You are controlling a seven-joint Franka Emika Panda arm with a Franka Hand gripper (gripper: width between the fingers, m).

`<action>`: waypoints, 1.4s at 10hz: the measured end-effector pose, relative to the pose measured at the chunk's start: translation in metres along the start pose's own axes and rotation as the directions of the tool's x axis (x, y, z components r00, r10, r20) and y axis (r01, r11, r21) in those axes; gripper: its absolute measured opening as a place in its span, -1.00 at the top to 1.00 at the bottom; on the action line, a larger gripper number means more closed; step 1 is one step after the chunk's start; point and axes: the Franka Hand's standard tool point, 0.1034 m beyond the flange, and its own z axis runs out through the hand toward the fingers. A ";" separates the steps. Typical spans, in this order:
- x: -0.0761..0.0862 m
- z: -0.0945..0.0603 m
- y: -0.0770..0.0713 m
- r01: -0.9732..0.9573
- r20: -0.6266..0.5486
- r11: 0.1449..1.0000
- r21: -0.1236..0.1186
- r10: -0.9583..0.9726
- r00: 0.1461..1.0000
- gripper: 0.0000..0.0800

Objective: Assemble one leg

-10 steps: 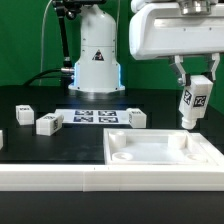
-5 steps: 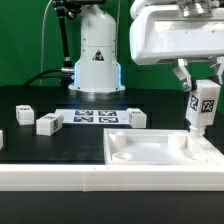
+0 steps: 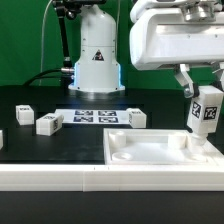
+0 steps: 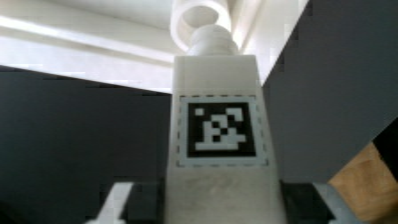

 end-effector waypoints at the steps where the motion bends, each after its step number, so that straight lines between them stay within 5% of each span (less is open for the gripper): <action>1: -0.001 0.001 0.000 0.000 0.002 1.000 0.000 0.000 1.000 0.27; 7: -0.010 0.019 0.000 0.034 0.017 0.999 0.004 -0.034 0.999 0.27; 14: -0.016 0.031 -0.002 0.033 -0.130 0.999 -0.018 -0.035 0.991 0.27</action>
Offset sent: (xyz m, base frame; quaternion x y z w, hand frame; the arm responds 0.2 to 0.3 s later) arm 0.0107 -0.0015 -0.0139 -0.0263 -0.0229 -0.0575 0.9977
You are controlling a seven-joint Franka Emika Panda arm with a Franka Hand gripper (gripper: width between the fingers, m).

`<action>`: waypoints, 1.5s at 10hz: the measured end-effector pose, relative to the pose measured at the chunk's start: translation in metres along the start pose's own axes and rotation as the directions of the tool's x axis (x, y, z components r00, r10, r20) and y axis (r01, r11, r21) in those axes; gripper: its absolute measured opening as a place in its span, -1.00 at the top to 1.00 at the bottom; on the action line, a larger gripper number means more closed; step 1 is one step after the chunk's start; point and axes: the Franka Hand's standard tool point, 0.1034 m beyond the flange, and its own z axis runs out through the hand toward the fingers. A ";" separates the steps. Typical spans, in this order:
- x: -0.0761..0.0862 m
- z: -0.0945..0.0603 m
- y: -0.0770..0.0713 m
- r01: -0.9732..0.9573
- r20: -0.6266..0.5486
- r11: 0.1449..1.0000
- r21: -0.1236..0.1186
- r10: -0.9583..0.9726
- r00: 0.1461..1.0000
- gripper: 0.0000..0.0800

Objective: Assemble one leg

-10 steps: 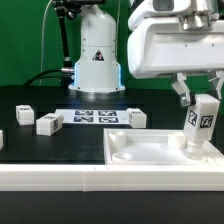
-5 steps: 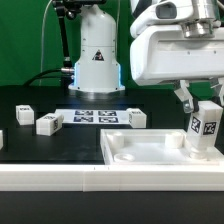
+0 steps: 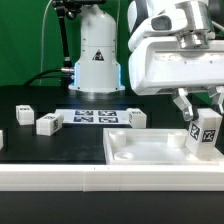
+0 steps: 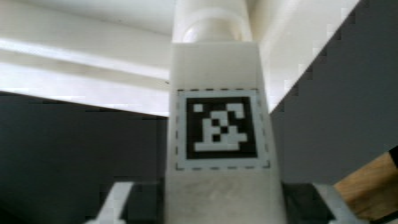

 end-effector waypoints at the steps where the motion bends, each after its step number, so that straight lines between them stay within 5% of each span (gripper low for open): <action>1: 0.000 0.000 0.000 0.000 0.000 1.000 0.000 0.000 1.000 0.27; 2: 0.000 0.000 0.000 0.000 0.001 1.000 0.000 0.000 1.000 0.26; 3: 0.000 0.000 0.000 0.000 0.001 1.000 0.000 0.000 1.000 -0.14; 4: 0.000 0.000 0.000 0.001 0.001 1.000 0.000 -0.001 1.000 -0.14; 5: 0.000 0.000 0.000 0.001 0.001 1.000 0.000 -0.001 1.000 -0.50; 10: 0.001 0.000 0.001 0.002 0.001 1.000 0.000 -0.002 1.000 -0.62; 15: 0.020 -0.014 0.003 0.032 0.047 0.999 0.008 -0.033 0.998 -0.62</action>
Offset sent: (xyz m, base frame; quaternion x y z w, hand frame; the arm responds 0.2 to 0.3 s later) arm 0.0000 0.0000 0.0000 0.0000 0.0000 0.0000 1.0000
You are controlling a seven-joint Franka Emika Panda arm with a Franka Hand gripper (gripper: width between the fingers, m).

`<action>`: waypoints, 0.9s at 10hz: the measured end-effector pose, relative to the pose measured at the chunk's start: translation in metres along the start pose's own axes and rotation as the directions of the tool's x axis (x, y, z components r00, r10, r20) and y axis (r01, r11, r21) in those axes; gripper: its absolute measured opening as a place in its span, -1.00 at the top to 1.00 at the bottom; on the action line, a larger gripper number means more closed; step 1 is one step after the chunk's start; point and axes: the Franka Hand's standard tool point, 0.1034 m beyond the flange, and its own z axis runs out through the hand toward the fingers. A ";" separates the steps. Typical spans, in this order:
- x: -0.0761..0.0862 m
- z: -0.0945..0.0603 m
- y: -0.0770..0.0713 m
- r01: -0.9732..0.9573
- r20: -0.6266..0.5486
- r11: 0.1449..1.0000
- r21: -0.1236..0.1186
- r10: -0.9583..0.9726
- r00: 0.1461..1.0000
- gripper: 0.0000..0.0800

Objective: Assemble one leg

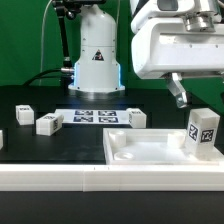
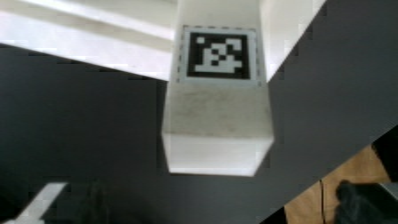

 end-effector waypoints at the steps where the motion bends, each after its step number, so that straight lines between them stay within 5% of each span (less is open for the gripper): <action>1: -0.002 0.002 0.000 -0.001 0.004 1.000 0.001 0.001 1.000 -0.62; 9: -0.015 0.008 0.001 -0.051 0.507 0.994 0.096 -0.005 0.862 -0.62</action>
Offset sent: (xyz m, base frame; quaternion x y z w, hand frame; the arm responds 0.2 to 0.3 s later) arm 0.0163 -0.0110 -0.0081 0.0000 -0.1198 -0.0034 0.9928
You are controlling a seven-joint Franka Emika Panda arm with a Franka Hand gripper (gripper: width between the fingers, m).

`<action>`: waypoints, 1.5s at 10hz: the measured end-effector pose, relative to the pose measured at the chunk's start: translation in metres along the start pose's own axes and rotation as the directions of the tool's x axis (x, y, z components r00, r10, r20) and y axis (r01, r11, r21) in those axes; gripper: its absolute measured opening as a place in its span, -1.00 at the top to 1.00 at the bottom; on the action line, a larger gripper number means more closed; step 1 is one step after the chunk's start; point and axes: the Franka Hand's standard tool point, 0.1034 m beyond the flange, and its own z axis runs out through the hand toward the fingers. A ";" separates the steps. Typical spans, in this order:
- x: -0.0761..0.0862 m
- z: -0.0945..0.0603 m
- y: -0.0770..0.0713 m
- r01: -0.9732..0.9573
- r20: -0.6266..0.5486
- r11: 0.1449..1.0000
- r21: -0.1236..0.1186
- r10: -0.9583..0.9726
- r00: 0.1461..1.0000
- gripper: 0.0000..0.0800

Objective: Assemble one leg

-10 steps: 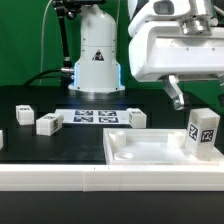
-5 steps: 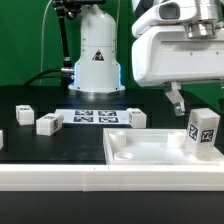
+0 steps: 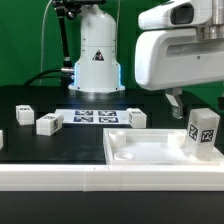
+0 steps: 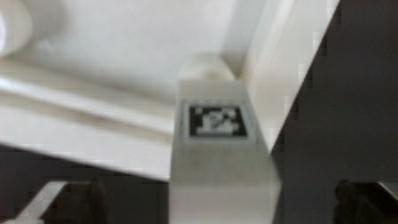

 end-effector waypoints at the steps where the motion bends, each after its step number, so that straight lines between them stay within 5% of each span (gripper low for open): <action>1: -0.003 -0.002 -0.001 -0.001 0.107 1.000 0.024 -0.002 0.994 -0.62; 2: 0.007 -0.003 0.001 -0.001 0.094 1.000 0.024 -0.001 0.996 -0.62; 11: 0.011 0.011 0.003 0.006 0.066 1.000 0.020 -0.008 0.998 -0.62; 13: 0.010 0.012 0.003 0.006 0.067 1.000 0.020 -0.007 0.998 0.01; 14: 0.010 0.012 0.003 0.006 0.067 1.000 0.020 -0.007 0.998 0.01; 15: 0.010 0.012 0.003 0.005 0.067 1.000 0.019 -0.006 0.998 0.27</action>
Offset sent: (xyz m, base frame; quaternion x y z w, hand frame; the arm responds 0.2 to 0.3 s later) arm 0.0000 0.0000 0.0000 0.0000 0.0000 0.0000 1.0000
